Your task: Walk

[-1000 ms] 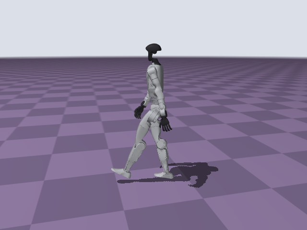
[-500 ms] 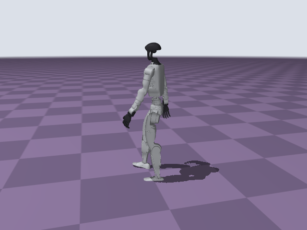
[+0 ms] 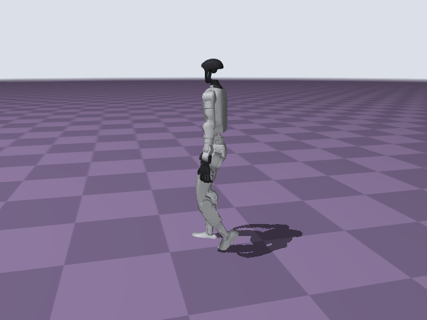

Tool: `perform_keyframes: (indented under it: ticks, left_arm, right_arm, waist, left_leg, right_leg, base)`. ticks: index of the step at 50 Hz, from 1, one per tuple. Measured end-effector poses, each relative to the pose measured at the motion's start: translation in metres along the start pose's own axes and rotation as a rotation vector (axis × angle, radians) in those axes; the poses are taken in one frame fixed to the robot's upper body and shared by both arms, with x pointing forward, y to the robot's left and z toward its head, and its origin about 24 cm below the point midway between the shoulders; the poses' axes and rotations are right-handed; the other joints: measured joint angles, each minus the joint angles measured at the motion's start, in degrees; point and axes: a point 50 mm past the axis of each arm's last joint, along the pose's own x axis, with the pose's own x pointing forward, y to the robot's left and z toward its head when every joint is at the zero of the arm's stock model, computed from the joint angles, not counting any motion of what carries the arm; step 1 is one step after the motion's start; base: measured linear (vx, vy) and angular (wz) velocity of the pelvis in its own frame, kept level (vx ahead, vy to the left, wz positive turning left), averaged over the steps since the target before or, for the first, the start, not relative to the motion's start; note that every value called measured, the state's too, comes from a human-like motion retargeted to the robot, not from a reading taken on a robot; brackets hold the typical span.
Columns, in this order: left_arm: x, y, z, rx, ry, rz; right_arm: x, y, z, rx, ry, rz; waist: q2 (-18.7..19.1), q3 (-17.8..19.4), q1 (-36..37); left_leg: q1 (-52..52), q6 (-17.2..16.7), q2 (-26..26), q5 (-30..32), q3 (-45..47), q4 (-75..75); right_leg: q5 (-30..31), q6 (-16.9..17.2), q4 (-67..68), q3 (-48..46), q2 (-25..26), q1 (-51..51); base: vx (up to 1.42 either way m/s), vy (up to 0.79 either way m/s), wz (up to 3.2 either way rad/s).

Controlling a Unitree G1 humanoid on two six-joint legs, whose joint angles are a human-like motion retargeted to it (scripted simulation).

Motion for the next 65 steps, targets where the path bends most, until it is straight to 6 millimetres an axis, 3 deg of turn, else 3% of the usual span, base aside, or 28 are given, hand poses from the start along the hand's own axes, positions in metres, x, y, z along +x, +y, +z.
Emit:
perform_keyframes:
  ticks: [2,3,8,10,12,17,19,21,23,25,27,29,32,35,39,42,45,49,50,53,55,57,58,60,65]
  left_arm:
    - [-0.003,-0.013,-0.023,-0.054,0.043,-0.02]
    - [-0.005,-0.017,-0.035,-0.076,0.068,-0.023]
    - [-0.016,-0.028,-0.073,-0.113,0.157,-0.032]
    - [-0.019,-0.029,-0.082,-0.122,0.188,-0.036]
    - [-0.022,-0.029,-0.092,-0.132,0.219,-0.036]
    - [-0.028,-0.029,-0.106,-0.136,0.277,-0.044]
    - [-0.027,-0.027,-0.105,-0.14,0.283,-0.037]
    - [-0.026,-0.023,-0.1,-0.148,0.279,-0.031]
    - [-0.021,-0.018,-0.088,-0.144,0.253,-0.024]
    - [-0.015,-0.011,-0.068,-0.127,0.206,-0.009]
    - [-0.009,-0.003,-0.044,-0.106,0.151,0.008]
    - [-0.004,0.008,-0.017,-0.075,0.084,0.022]
    - [0.0,0.027,0.032,-0.022,-0.042,0.058]
    - [-0.002,0.04,0.081,0.005,-0.194,0.101]
    - [-0.013,0.056,0.136,0.029,-0.391,0.148]
    - [-0.024,0.07,0.164,0.06,-0.496,0.186]
    - [-0.03,0.073,0.179,0.091,-0.548,0.197]
    - [-0.021,0.058,0.166,0.12,-0.502,0.15]
    - [-0.017,0.051,0.158,0.126,-0.474,0.128]
    - [-0.007,0.033,0.131,0.114,-0.387,0.089]
    - [-0.002,0.027,0.107,0.088,-0.313,0.079]
    - [0.001,0.021,0.078,0.074,-0.223,0.057]
    - [0.002,0.018,0.064,0.07,-0.178,0.047]
    - [0.002,0.012,0.035,0.055,-0.098,0.031]
    - [-0.005,-0.011,-0.03,-0.028,0.065,-0.007]
  right_arm:
    - [0.002,-0.006,0.014,-0.034,-0.04,-0.021]
    - [0.004,-0.005,0.021,-0.043,-0.065,-0.025]
    - [0.006,-0.016,0.056,-0.043,-0.182,-0.072]
    - [0.007,-0.021,0.066,-0.041,-0.216,-0.086]
    - [0.007,-0.021,0.073,-0.041,-0.235,-0.085]
    - [0.007,-0.01,0.062,-0.041,-0.21,-0.053]
    - [0.006,-0.001,0.047,-0.023,-0.176,-0.032]
    - [0.004,0.01,0.028,0.003,-0.121,-0.003]
    - [0.001,0.019,0.005,0.036,-0.056,0.02]
    - [-0.004,0.024,-0.016,0.061,0.007,0.039]
    - [-0.01,0.029,-0.037,0.065,0.068,0.063]
    - [-0.017,0.033,-0.056,0.068,0.128,0.08]
    - [-0.027,0.038,-0.08,0.093,0.205,0.093]
    - [-0.038,0.041,-0.101,0.118,0.27,0.106]
    - [-0.048,0.046,-0.12,0.152,0.331,0.115]
    - [-0.05,0.047,-0.123,0.172,0.357,0.125]
    - [-0.051,0.046,-0.126,0.194,0.375,0.121]
    - [-0.054,0.051,-0.129,0.219,0.39,0.128]
    - [-0.055,0.053,-0.13,0.221,0.394,0.13]
    - [-0.045,0.038,-0.117,0.199,0.36,0.103]
    - [-0.035,0.026,-0.098,0.17,0.307,0.075]
    - [-0.026,0.021,-0.079,0.151,0.245,0.057]
    - [-0.021,0.019,-0.069,0.142,0.212,0.051]
    - [-0.012,0.014,-0.046,0.112,0.143,0.038]
    - [0.001,-0.011,0.01,-0.003,-0.033,-0.033]
  waist:
    - [0.2,0.6,1.8]
    - [0.6,0.9,3.3]
    - [1.9,2.2,5.8]
    - [1.9,2.5,4.9]
    - [1.2,1.5,3.9]
    - [1.1,0.0,6.7]
    - [0.9,-0.6,7.4]
    - [0.9,-0.9,8.6]
    - [1.6,-0.5,9.3]
    - [3.8,0.0,8.8]
    - [5.7,-0.3,8.0]
    - [6.8,-0.1,8.0]
    - [7.7,1.1,6.2]
    - [7.6,1.6,3.7]
    - [5.0,3.0,1.8]
    - [4.3,4.0,2.1]
    - [5.0,3.3,2.3]
    - [5.4,1.0,0.3]
    - [5.5,0.3,-0.7]
    - [4.2,0.2,-3.8]
    - [2.4,0.6,-4.2]
    - [0.2,-0.2,-3.4]
    - [-0.1,-0.5,-3.3]
    - [-0.3,-0.4,-3.0]
    - [-0.3,1.4,2.2]
  left_leg:
    - [-2.7,0.0,-0.4,-5.9,-5.5,-4.6]
    - [-3.5,0.0,1.9,-9.0,-7.7,-7.1]
    - [-8.0,17.5,4.6,-16.1,-9.2,-28.9]
    - [-8.7,24.9,3.9,-16.7,-10.9,-38.9]
    - [-8.9,30.0,2.9,-14.4,-11.9,-48.8]
    - [-8.8,27.3,3.5,-13.5,-9.7,-44.2]
    - [-8.3,26.4,2.7,-12.6,-12.3,-42.2]
    - [-7.6,23.8,3.7,-14.8,-12.7,-38.6]
    - [-5.8,21.8,5.1,-18.2,-13.2,-36.5]
    - [-2.7,20.9,7.0,-21.3,-12.0,-36.2]
    - [-0.3,19.5,8.9,-23.5,-11.6,-36.1]
    - [2.0,18.6,9.3,-25.4,-12.1,-36.4]
    - [5.9,17.8,9.2,-26.5,-13.0,-37.9]
    - [10.3,16.2,8.7,-27.7,-13.1,-40.0]
    - [17.6,13.2,6.4,-30.0,-11.9,-41.7]
    - [22.4,7.8,9.7,-31.5,-10.2,-42.0]
    - [24.1,2.5,11.8,-30.3,-10.0,-40.5]
    - [25.5,0.1,7.2,-21.5,-11.7,-35.7]
    - [25.8,0.0,5.4,-17.4,-12.4,-34.5]
    - [22.0,0.0,-1.1,0.8,-7.9,-24.3]
    - [17.0,0.0,-2.0,8.0,1.7,-13.2]
    - [12.0,0.0,2.4,13.3,9.1,-3.2]
    - [10.0,0.0,2.9,13.6,8.3,-0.9]
    - [6.9,0.0,4.5,5.6,6.1,2.3]
    - [-2.9,0.0,-0.4,-6.8,-5.6,-4.1]
  right_leg:
    - [-1.5,-2.5,-1.5,1.1,3.6,3.9]
    - [-2.2,-4.3,-2.7,1.3,6.6,6.3]
    - [-5.1,-7.2,-3.9,1.2,10.7,13.0]
    - [-5.7,-7.9,-4.1,0.2,11.1,15.2]
    - [-5.3,-8.4,-4.4,-0.9,11.5,16.9]
    - [-0.1,-7.3,-1.2,2.6,13.1,20.4]
    - [6.3,-7.1,1.2,3.0,14.0,21.2]
    - [16.4,-6.3,5.8,3.9,14.7,21.1]
    - [26.8,-4.1,13.0,3.9,15.6,19.6]
    - [32.2,-2.6,22.4,-0.6,15.2,16.1]
    - [27.9,-3.4,30.2,-2.5,15.0,11.1]
    - [19.6,-5.1,36.0,-2.9,14.1,5.6]
    - [13.8,-0.5,36.9,1.2,15.4,-2.3]
    - [8.6,4.0,28.2,3.2,12.2,-7.2]
    - [6.9,9.1,7.0,4.2,6.4,-9.9]
    - [3.0,9.9,-6.5,3.0,8.1,-12.7]
    - [3.9,9.9,-12.0,1.0,11.2,-14.3]
    - [9.2,9.9,-8.3,-2.5,7.0,-12.5]
    - [11.8,9.9,-8.0,1.2,6.6,-11.9]
    - [11.7,9.8,-3.8,2.1,-0.9,-11.3]
    - [10.0,9.6,-1.6,1.9,-5.1,-9.8]
    - [8.0,7.3,-1.7,-1.1,-6.1,-7.4]
    - [7.1,6.1,-1.8,-2.7,-5.4,-6.0]
    - [5.1,3.8,-2.3,-3.4,-2.7,-2.8]
    - [1.0,0.0,-4.3,-1.7,3.2,5.3]
  base:
    - [0.84,-0.4,-0.96]
    - [0.88,-0.43,-1.07]
    - [0.69,0.01,-0.3]
    - [0.79,0.1,0.35]
    - [0.74,0.03,0.23]
    - [0.87,0.17,-0.66]
    - [0.95,0.2,-0.65]
    - [0.83,0.16,-0.88]
    - [0.78,0.19,-0.61]
    - [0.82,0.25,-0.11]
    - [0.78,0.23,-0.13]
    - [0.76,0.21,-0.19]
    - [0.63,0.15,0.32]
    - [0.73,0.15,0.49]
    - [0.72,0.0,0.26]
    - [0.73,-0.43,-0.18]
    - [0.8,-0.28,0.06]
    - [0.97,0.25,0.75]
    - [0.96,0.4,1.23]
    - [0.79,0.53,1.34]
    - [0.72,0.33,0.79]
    - [0.81,-0.36,0.13]
    - [0.95,-0.48,0.09]
    - [0.98,-0.41,-0.08]
    - [0.82,-0.18,-0.91]
